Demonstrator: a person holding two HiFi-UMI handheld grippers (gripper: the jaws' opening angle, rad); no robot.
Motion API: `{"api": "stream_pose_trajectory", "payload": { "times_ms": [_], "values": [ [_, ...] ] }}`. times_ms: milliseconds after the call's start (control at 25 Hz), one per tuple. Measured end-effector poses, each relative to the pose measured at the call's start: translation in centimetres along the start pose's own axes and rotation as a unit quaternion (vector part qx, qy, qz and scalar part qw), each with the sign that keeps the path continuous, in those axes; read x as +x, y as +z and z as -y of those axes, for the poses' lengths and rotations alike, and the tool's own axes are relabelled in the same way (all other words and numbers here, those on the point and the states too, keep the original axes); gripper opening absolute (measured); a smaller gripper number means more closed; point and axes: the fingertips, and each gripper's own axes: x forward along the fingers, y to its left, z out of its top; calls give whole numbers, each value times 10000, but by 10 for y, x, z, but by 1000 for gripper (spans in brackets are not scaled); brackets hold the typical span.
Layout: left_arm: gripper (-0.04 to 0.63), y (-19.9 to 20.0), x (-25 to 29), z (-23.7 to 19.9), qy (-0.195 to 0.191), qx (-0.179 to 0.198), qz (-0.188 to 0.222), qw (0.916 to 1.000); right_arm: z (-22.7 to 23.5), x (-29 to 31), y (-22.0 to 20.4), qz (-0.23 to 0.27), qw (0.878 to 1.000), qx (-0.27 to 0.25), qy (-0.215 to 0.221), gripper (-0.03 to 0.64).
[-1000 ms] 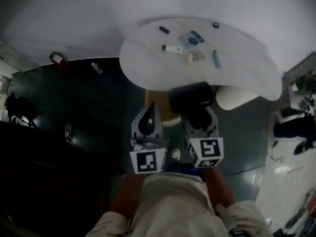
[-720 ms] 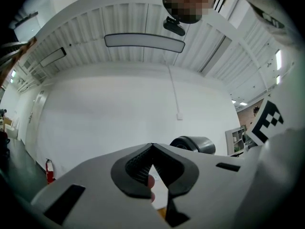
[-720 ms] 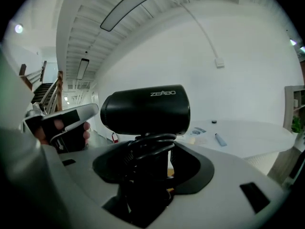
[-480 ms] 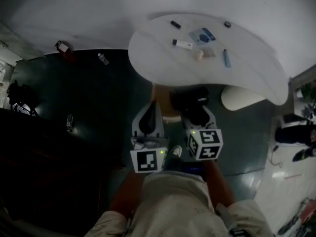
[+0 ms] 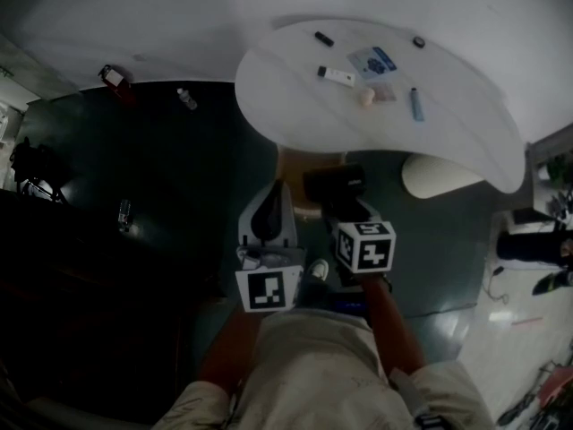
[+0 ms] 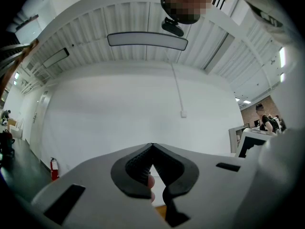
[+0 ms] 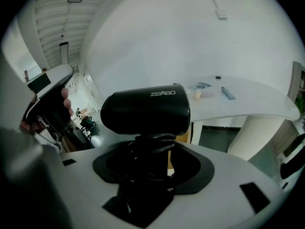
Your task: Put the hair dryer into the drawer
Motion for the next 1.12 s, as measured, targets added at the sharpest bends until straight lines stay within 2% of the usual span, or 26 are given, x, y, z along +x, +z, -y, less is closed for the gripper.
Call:
{"api": "stream_pose_trajectory", "payload": {
  "times_ms": [280, 560, 1120],
  "values": [
    [0, -7, 1, -4, 42, -47, -86, 9999, 3, 22, -29, -792, 9965, 277, 60, 252],
    [1, -14, 5, -19, 114, -91, -115, 9998, 4, 45, -47, -1285, 9913, 275, -6, 252],
    [0, -27, 29, -52, 156, -109, -252, 9995, 8, 105, -41, -1554, 9868, 451, -95, 252]
  ]
}}
